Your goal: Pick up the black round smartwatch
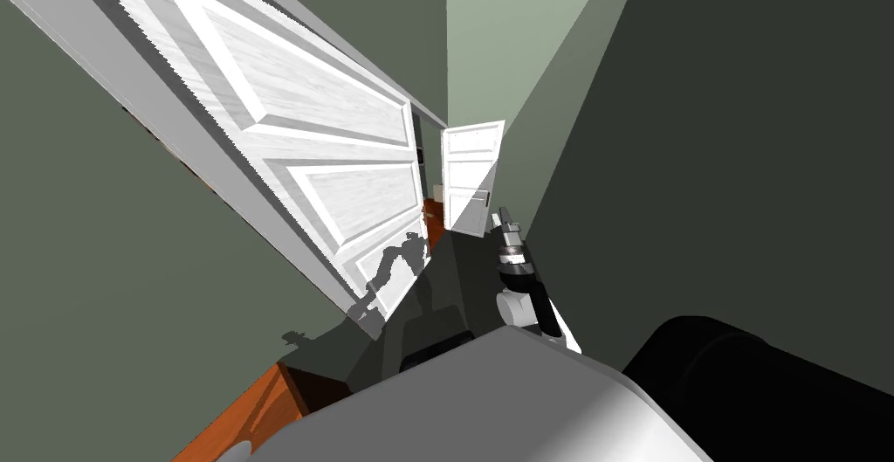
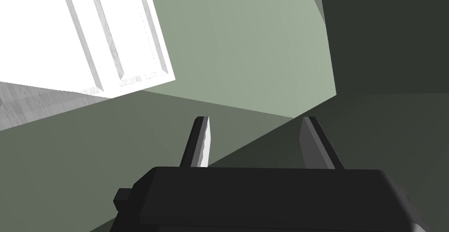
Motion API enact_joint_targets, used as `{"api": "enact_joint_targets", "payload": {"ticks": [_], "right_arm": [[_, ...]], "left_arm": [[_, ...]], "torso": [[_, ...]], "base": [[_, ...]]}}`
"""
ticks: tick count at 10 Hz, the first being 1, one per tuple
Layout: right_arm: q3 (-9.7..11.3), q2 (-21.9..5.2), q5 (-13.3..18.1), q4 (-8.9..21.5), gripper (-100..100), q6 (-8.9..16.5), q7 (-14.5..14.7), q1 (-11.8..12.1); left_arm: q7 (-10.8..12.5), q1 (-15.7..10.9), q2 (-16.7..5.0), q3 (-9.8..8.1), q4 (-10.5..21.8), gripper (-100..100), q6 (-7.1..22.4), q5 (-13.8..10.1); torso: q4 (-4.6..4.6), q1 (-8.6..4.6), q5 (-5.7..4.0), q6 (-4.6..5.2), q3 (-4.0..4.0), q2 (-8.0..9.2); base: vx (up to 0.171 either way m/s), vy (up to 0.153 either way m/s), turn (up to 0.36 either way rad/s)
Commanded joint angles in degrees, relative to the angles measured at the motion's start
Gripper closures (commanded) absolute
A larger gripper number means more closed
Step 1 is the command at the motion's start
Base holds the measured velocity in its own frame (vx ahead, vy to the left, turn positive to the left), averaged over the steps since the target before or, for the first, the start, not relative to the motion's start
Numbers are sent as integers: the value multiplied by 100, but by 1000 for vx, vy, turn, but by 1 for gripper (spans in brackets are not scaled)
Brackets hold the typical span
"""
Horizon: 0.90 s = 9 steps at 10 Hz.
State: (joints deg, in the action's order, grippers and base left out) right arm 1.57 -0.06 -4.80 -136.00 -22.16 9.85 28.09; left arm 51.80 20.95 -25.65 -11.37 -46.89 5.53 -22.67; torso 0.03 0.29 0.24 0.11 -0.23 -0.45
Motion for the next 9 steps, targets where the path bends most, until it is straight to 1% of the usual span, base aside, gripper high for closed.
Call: {"api": "enact_joint_targets", "payload": {"ticks": [1,2,3,7,8,9], "right_arm": [[0,0,0,0,0,0,0,0],[0,0,0,0,0,0,0,1],[0,0,0,0,0,0,0,1],[0,0,0,0,0,0,0,1],[0,0,0,0,0,0,0,1],[0,0,0,0,0,0,0,1]], "left_arm": [[178,14,-47,41,29,-100,-26,-20],[117,10,-37,31,18,-100,-18,-17],[140,13,-41,35,20,100,-21,-20],[138,13,-40,35,21,100,-19,-20],[138,13,-40,35,21,0,-20,-20],[-148,76,94,-32,-227,100,103,-98]], "torso": [[0,0,0,0,0,0],[-2,6,1,-2,-4,-7],[-3,9,2,0,-8,-14],[-4,10,2,0,-11,-20],[-4,10,2,0,-11,-20],[-4,10,2,0,-11,-20]], "base": [[-24,-8,28],[-7,-2,10],[0,0,0],[0,0,0],[0,0,0],[56,30,266]]}}
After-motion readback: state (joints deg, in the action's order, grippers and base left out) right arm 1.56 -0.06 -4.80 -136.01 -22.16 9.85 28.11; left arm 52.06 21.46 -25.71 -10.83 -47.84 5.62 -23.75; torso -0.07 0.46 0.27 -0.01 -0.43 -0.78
